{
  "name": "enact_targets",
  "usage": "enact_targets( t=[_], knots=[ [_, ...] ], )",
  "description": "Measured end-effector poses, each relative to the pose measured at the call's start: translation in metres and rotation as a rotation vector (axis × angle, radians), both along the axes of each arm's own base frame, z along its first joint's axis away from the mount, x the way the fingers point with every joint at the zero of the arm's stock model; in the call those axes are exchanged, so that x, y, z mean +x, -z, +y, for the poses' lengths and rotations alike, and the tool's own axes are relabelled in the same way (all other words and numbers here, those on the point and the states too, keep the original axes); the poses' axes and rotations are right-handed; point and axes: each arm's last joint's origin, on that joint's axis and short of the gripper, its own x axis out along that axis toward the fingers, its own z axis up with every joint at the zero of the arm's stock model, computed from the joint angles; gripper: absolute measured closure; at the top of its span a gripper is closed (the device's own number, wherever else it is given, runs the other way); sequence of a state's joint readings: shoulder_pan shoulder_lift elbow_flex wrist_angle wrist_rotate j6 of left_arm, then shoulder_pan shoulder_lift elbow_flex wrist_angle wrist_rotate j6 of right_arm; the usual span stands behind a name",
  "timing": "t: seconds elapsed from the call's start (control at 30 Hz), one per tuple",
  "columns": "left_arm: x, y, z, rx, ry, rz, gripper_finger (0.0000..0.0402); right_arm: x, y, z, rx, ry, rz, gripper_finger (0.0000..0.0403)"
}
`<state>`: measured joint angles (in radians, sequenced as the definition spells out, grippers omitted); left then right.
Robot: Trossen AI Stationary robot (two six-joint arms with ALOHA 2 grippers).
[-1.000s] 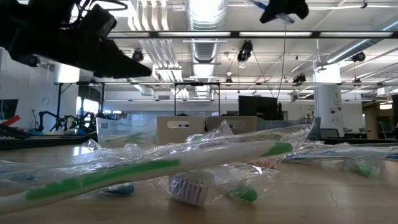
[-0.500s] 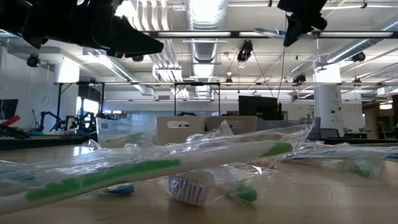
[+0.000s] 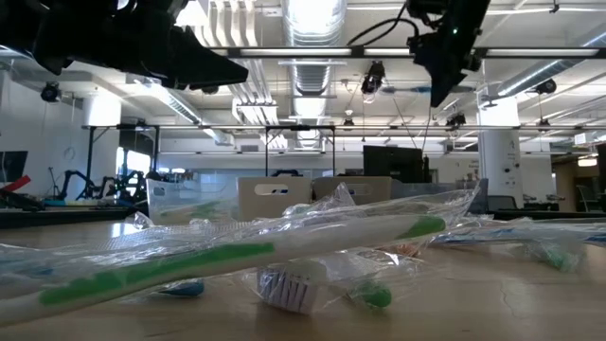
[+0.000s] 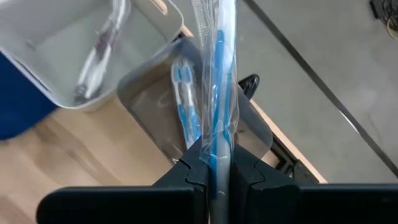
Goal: Pick & Place Toothbrushes
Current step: Put the blue toothbrush into the transparent black bin
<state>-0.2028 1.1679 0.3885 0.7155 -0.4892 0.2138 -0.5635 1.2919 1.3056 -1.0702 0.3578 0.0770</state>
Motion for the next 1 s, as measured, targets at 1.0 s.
enact_targets(
  t=[1.0],
  knots=[
    [0.000,0.001,0.000,-0.001,-0.002,0.012,0.0158,0.005,0.061,-0.041,0.168,0.044,0.159,0.0385]
  ],
)
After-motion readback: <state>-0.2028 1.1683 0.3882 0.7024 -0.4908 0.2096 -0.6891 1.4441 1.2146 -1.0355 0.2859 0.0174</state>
